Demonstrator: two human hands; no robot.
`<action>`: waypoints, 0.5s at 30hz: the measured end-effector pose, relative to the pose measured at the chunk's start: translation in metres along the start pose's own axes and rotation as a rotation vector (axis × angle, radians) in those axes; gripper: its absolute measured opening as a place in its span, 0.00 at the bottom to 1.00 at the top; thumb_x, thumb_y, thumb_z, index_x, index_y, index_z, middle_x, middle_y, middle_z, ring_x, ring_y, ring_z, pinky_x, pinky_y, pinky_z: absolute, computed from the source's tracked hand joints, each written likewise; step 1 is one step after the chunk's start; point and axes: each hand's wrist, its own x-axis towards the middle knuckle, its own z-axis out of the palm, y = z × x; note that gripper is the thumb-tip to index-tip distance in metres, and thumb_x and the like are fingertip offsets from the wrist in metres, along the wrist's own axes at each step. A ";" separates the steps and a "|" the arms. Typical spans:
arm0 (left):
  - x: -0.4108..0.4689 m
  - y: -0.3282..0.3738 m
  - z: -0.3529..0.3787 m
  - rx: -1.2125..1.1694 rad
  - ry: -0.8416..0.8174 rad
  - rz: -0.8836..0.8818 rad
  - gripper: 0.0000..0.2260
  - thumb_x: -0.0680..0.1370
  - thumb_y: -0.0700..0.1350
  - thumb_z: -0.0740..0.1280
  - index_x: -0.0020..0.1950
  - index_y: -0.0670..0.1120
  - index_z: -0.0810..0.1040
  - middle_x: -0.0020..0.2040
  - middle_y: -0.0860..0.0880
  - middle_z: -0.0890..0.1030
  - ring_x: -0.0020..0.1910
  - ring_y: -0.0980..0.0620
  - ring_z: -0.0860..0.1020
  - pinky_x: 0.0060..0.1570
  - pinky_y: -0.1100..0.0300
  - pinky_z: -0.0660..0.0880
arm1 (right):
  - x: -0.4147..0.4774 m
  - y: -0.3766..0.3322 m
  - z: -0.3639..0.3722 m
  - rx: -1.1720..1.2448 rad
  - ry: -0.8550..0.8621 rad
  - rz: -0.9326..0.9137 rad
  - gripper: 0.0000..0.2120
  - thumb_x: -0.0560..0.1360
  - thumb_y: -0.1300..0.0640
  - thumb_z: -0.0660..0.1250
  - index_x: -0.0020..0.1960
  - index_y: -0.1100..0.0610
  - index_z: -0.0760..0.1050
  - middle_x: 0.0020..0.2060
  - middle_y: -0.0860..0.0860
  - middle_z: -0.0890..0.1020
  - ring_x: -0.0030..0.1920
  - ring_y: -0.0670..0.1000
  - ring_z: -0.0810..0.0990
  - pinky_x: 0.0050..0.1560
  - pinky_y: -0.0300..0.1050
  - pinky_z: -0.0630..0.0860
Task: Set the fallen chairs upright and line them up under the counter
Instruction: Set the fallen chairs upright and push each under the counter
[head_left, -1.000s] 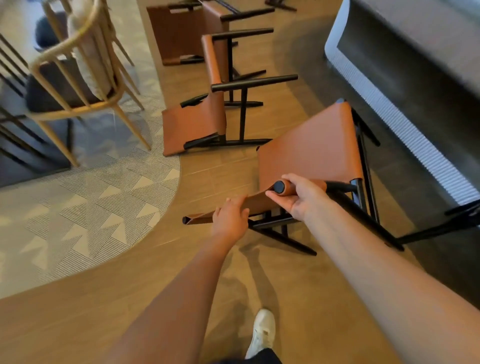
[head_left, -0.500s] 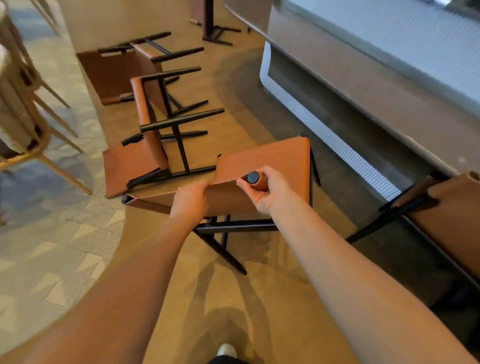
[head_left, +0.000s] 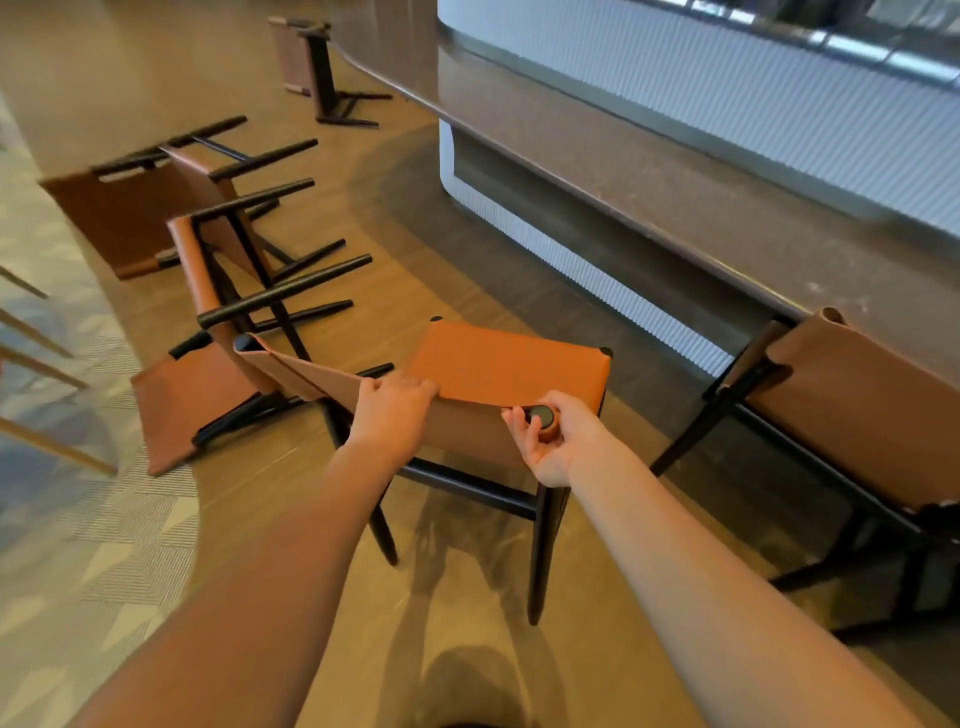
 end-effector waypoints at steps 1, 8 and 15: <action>0.002 0.005 -0.002 0.022 -0.011 0.039 0.16 0.76 0.40 0.64 0.62 0.54 0.71 0.58 0.52 0.76 0.60 0.48 0.70 0.54 0.51 0.63 | -0.001 -0.002 -0.007 0.008 0.011 -0.006 0.14 0.74 0.57 0.66 0.47 0.70 0.76 0.32 0.63 0.82 0.22 0.51 0.80 0.18 0.35 0.72; 0.003 0.047 -0.001 0.134 -0.015 0.260 0.20 0.77 0.40 0.64 0.67 0.54 0.69 0.61 0.52 0.77 0.62 0.49 0.70 0.57 0.49 0.62 | 0.002 -0.013 -0.059 0.126 0.135 -0.067 0.16 0.73 0.51 0.69 0.53 0.64 0.76 0.32 0.58 0.80 0.21 0.47 0.77 0.18 0.33 0.70; -0.007 0.069 0.011 0.186 -0.085 0.424 0.20 0.77 0.38 0.64 0.67 0.53 0.71 0.59 0.50 0.79 0.60 0.47 0.71 0.57 0.48 0.63 | 0.010 0.001 -0.102 0.235 0.244 -0.086 0.14 0.73 0.54 0.67 0.46 0.66 0.74 0.34 0.59 0.80 0.20 0.48 0.77 0.17 0.33 0.70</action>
